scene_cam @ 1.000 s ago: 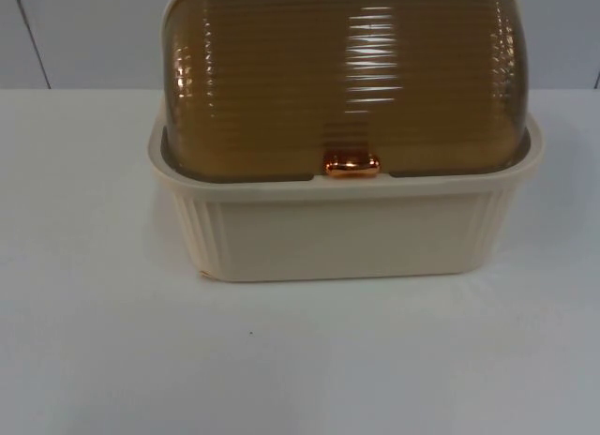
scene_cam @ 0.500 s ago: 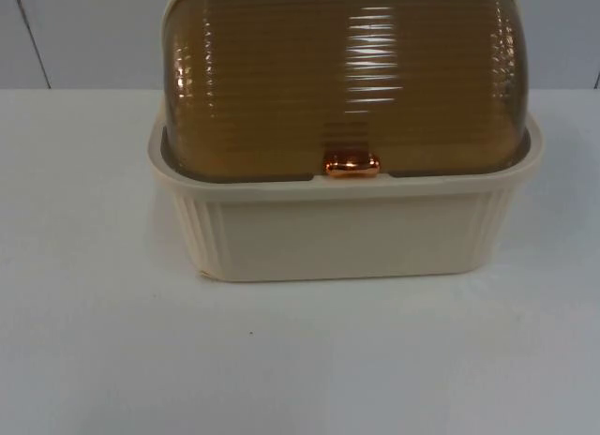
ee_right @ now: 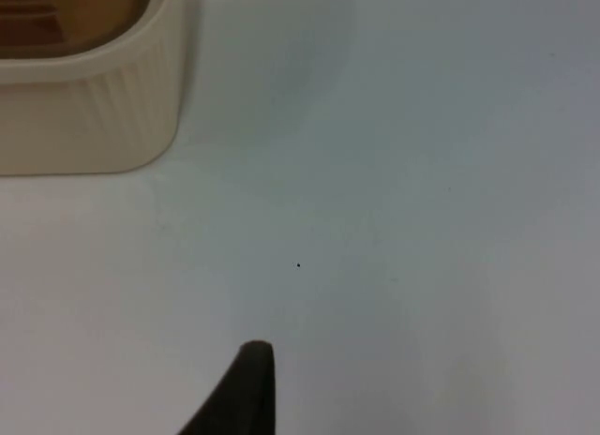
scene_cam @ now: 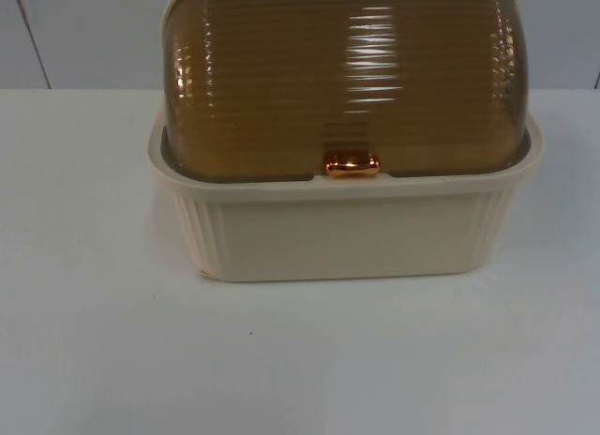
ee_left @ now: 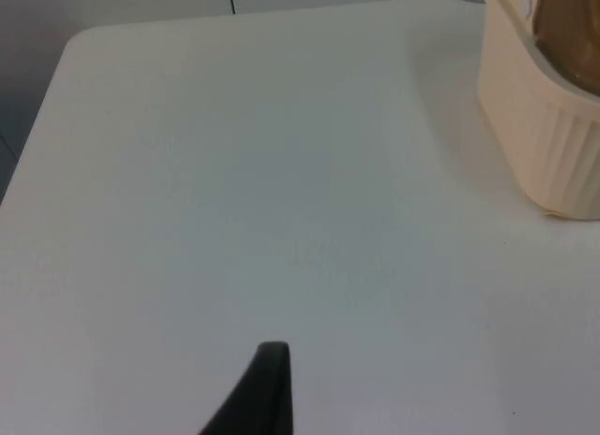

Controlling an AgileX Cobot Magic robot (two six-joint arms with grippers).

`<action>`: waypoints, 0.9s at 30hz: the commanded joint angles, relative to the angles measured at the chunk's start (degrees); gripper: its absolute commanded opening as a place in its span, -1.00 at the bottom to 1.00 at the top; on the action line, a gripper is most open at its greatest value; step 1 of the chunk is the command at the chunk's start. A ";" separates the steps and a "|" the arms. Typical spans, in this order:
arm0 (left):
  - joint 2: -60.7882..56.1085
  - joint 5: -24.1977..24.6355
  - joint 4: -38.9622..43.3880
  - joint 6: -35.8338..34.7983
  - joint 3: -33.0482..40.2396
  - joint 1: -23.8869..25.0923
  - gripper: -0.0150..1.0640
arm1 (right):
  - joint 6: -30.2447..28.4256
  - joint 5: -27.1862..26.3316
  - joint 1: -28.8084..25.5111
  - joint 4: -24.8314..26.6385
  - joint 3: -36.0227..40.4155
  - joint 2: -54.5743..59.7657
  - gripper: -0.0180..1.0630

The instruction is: Open the box lid with the left hand, place the block into the box with the right hand, then close the box lid with the left hand.

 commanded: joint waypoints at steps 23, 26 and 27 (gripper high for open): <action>-0.27 -0.17 0.27 -0.47 0.17 -1.27 0.96 | 0.00 -0.32 0.01 -0.13 0.05 -6.64 0.98; -0.27 -0.17 0.27 -0.47 0.17 -1.27 0.96 | 0.00 -0.32 0.01 -0.13 0.05 -6.64 0.98; -0.27 -0.17 0.27 -0.47 0.17 -1.27 0.96 | 0.00 -0.32 0.01 -0.13 0.05 -6.64 0.98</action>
